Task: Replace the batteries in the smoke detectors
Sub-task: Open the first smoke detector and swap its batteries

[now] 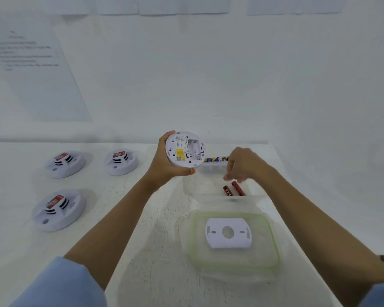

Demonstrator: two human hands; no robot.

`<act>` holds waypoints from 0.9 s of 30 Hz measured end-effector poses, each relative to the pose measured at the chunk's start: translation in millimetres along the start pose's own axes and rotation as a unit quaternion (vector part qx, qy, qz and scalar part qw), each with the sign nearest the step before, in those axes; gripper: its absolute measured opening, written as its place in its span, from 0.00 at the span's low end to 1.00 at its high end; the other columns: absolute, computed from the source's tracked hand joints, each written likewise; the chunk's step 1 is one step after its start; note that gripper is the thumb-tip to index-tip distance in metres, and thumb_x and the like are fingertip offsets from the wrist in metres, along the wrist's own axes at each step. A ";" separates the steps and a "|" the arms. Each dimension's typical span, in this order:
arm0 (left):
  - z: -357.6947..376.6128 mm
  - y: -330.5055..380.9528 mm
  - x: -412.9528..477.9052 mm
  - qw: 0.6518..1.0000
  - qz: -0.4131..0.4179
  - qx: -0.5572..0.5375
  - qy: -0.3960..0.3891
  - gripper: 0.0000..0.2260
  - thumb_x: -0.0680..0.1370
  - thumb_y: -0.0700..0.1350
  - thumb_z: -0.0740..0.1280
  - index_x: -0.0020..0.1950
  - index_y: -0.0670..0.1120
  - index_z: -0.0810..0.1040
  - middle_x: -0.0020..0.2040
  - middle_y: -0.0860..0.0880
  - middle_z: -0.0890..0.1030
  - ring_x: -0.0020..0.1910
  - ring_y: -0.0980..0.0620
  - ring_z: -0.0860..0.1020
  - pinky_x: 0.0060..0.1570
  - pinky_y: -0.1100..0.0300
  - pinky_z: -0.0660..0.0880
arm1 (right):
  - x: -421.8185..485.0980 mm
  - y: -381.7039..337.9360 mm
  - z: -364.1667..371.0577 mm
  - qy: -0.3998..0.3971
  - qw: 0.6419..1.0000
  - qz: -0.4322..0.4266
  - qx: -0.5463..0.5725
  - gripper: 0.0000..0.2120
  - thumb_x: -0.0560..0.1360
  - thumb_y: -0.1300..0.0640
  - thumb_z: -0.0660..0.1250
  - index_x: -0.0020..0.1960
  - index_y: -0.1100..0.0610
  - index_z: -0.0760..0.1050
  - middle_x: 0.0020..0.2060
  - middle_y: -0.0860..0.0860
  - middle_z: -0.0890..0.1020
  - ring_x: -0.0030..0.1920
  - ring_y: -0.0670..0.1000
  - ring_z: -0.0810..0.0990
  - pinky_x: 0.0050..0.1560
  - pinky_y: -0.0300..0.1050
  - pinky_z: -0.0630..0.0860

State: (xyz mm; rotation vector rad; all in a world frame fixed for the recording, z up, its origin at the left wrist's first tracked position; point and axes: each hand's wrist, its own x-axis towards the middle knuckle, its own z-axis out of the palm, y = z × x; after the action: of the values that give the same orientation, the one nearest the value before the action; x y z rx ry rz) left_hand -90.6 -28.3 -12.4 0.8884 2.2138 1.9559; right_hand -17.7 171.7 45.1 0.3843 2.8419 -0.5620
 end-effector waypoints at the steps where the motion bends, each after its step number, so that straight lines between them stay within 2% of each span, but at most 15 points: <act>1: -1.1 -0.3 1.9 1.000 0.001 0.004 0.000 0.44 0.60 0.29 0.77 0.67 0.47 0.57 0.61 0.57 0.67 0.55 0.73 0.71 0.50 0.74 0.73 | 5.9 -1.6 -8.8 0.033 0.999 -0.009 0.018 0.10 0.69 0.59 0.74 0.46 0.63 0.78 0.40 0.58 0.83 0.36 0.53 0.82 0.43 0.45 0.79; 2: -2.0 0.0 3.8 1.000 0.002 0.006 -0.001 0.44 0.59 0.31 0.77 0.67 0.48 0.58 0.61 0.56 0.67 0.55 0.73 0.71 0.51 0.73 0.72 | 15.7 -3.4 -15.1 0.073 0.997 -0.021 0.025 0.08 0.69 0.59 0.73 0.45 0.62 0.79 0.42 0.57 0.83 0.36 0.52 0.79 0.40 0.43 0.77; 4: -2.1 1.4 7.6 1.000 0.002 0.006 -0.006 0.44 0.58 0.35 0.76 0.67 0.49 0.58 0.63 0.54 0.67 0.56 0.72 0.71 0.52 0.73 0.72 | 39.7 -6.8 -18.2 0.123 0.991 -0.044 0.007 0.08 0.71 0.59 0.70 0.49 0.60 0.79 0.51 0.55 0.81 0.42 0.52 0.77 0.43 0.43 0.72; 6: -1.4 1.2 11.8 1.000 0.001 0.007 -0.009 0.44 0.57 0.36 0.77 0.67 0.49 0.58 0.64 0.52 0.67 0.57 0.71 0.70 0.53 0.72 0.72 | 62.5 -7.9 -10.2 0.087 0.994 -0.056 -0.043 0.13 0.74 0.57 0.68 0.58 0.59 0.76 0.59 0.55 0.77 0.52 0.55 0.77 0.52 0.45 0.73; 8: -0.9 -0.4 16.2 1.000 0.004 0.012 -0.013 0.44 0.57 0.36 0.76 0.68 0.49 0.58 0.63 0.54 0.67 0.57 0.71 0.70 0.53 0.73 0.72 | 81.7 -4.4 1.2 0.024 0.994 -0.048 -0.095 0.17 0.74 0.55 0.67 0.62 0.59 0.73 0.62 0.55 0.75 0.59 0.56 0.75 0.58 0.48 0.73; 10: -1.0 -2.3 20.3 1.000 0.004 0.015 -0.017 0.44 0.58 0.36 0.77 0.68 0.48 0.58 0.62 0.56 0.67 0.56 0.72 0.70 0.53 0.73 0.72 | 92.3 -0.9 6.4 -0.013 0.991 -0.033 -0.127 0.17 0.75 0.57 0.66 0.63 0.61 0.73 0.60 0.57 0.76 0.58 0.57 0.77 0.56 0.48 0.74; 12: -0.9 -5.4 24.0 1.000 0.005 0.014 -0.021 0.45 0.58 0.33 0.78 0.68 0.47 0.58 0.62 0.56 0.67 0.56 0.72 0.70 0.52 0.73 0.72 | 97.0 0.9 7.1 -0.034 0.990 -0.025 -0.136 0.16 0.75 0.59 0.65 0.61 0.63 0.74 0.57 0.59 0.79 0.51 0.56 0.78 0.51 0.47 0.76; 14: 0.4 -6.9 26.6 1.000 0.007 0.012 -0.025 0.45 0.59 0.31 0.78 0.68 0.46 0.58 0.61 0.55 0.67 0.55 0.73 0.70 0.52 0.73 0.72 | 97.9 0.6 6.4 -0.039 0.993 -0.023 -0.113 0.14 0.74 0.62 0.65 0.58 0.64 0.76 0.55 0.60 0.80 0.44 0.54 0.75 0.45 0.46 0.75; 16: 2.3 -6.7 28.3 1.000 0.009 0.009 -0.026 0.44 0.58 0.34 0.77 0.68 0.46 0.58 0.62 0.54 0.67 0.56 0.72 0.70 0.52 0.73 0.72 | 97.0 0.4 5.1 -0.031 0.996 -0.029 -0.077 0.12 0.73 0.63 0.66 0.55 0.65 0.77 0.52 0.59 0.81 0.43 0.53 0.74 0.41 0.43 0.73; 18: 4.4 -6.7 29.4 1.000 0.009 0.007 -0.026 0.44 0.58 0.35 0.76 0.69 0.45 0.58 0.62 0.53 0.67 0.56 0.72 0.70 0.52 0.73 0.72 | 94.3 0.2 4.8 -0.021 0.998 -0.042 -0.029 0.11 0.71 0.62 0.69 0.53 0.64 0.78 0.45 0.55 0.80 0.42 0.53 0.74 0.35 0.38 0.70; 21: 7.2 -8.4 30.2 1.000 0.007 0.000 -0.026 0.45 0.59 0.27 0.77 0.70 0.41 0.57 0.61 0.55 0.67 0.55 0.73 0.70 0.51 0.74 0.72 | 88.2 1.9 3.7 0.030 0.995 -0.058 0.079 0.12 0.68 0.64 0.73 0.50 0.64 0.78 0.37 0.52 0.75 0.38 0.53 0.75 0.31 0.37 0.70; 22: 8.3 -8.7 29.9 1.000 0.005 -0.004 -0.026 0.45 0.60 0.25 0.75 0.70 0.41 0.56 0.61 0.56 0.67 0.54 0.74 0.71 0.50 0.74 0.72 | 85.5 3.1 1.5 0.060 0.986 -0.057 0.143 0.13 0.67 0.66 0.72 0.50 0.65 0.78 0.36 0.53 0.77 0.35 0.53 0.77 0.33 0.38 0.72; 24: 9.4 -8.7 28.3 1.000 0.003 -0.012 -0.026 0.44 0.61 0.24 0.74 0.70 0.40 0.56 0.61 0.56 0.67 0.54 0.74 0.71 0.50 0.74 0.72 | 74.2 3.0 -6.8 0.124 0.946 -0.056 0.294 0.14 0.67 0.68 0.71 0.52 0.65 0.77 0.33 0.55 0.80 0.31 0.50 0.78 0.34 0.38 0.77; 26: 10.0 -8.3 27.0 1.000 0.003 -0.015 -0.024 0.45 0.60 0.26 0.76 0.69 0.42 0.56 0.61 0.55 0.68 0.55 0.72 0.71 0.50 0.73 0.72 | 58.5 -1.1 -16.5 0.152 0.899 -0.086 0.402 0.15 0.67 0.68 0.71 0.53 0.63 0.75 0.34 0.57 0.81 0.31 0.51 0.80 0.38 0.40 0.80; 27: 11.0 -6.7 26.1 1.000 0.005 -0.017 -0.025 0.45 0.59 0.28 0.76 0.69 0.43 0.57 0.61 0.55 0.68 0.55 0.71 0.72 0.50 0.72 0.73 | 50.2 -5.1 -19.5 0.151 0.887 -0.105 0.424 0.15 0.66 0.69 0.72 0.52 0.62 0.74 0.34 0.57 0.81 0.32 0.51 0.80 0.39 0.41 0.81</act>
State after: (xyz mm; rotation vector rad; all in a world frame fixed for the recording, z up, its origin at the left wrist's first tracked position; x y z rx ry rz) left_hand -110.4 -7.0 -12.4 0.9353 2.1474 1.9454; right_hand -69.7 185.5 51.3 0.3057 2.7571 -1.9511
